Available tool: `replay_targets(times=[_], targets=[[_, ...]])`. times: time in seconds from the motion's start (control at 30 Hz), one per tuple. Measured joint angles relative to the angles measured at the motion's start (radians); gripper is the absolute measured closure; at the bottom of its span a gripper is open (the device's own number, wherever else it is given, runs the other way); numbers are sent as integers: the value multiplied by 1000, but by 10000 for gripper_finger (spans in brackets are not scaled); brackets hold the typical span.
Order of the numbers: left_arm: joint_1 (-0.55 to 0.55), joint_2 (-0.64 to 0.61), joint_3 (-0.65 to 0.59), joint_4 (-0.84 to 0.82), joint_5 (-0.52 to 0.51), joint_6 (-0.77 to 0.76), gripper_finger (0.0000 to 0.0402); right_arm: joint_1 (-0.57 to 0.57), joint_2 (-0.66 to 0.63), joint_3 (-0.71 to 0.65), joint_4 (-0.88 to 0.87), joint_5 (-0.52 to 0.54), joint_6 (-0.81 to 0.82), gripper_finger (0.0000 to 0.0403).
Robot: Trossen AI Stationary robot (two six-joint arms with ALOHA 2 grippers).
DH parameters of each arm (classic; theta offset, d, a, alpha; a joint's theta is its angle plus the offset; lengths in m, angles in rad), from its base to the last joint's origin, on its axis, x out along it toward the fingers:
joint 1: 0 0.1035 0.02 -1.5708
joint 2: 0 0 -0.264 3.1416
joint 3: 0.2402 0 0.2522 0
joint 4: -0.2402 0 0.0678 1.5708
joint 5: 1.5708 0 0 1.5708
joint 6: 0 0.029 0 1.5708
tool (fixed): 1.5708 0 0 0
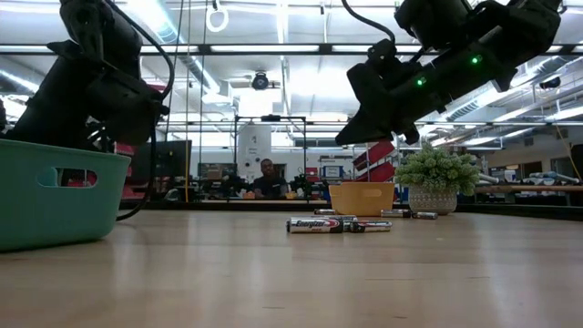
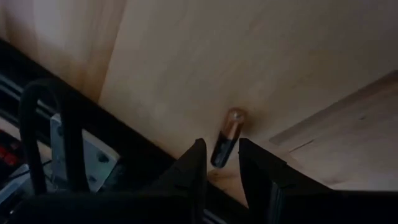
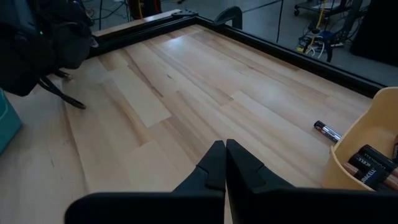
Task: Sort batteries
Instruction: Put the black battery into the yellow bin
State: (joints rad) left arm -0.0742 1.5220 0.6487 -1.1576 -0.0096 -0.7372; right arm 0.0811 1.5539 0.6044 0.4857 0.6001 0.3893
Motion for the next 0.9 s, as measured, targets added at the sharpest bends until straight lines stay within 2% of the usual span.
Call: replay_targets(times=[0.43, 0.63, 0.9], targets=[[0, 0, -3, 65, -4, 52, 309, 0, 0, 0, -1, 0, 0, 402], [0, -6, -49, 97, -4, 48, 309, 0, 0, 0, -1, 0, 0, 402], [-2, -5, -52, 115, -78, 72, 324, 0, 0, 0, 1, 0, 0, 402]])
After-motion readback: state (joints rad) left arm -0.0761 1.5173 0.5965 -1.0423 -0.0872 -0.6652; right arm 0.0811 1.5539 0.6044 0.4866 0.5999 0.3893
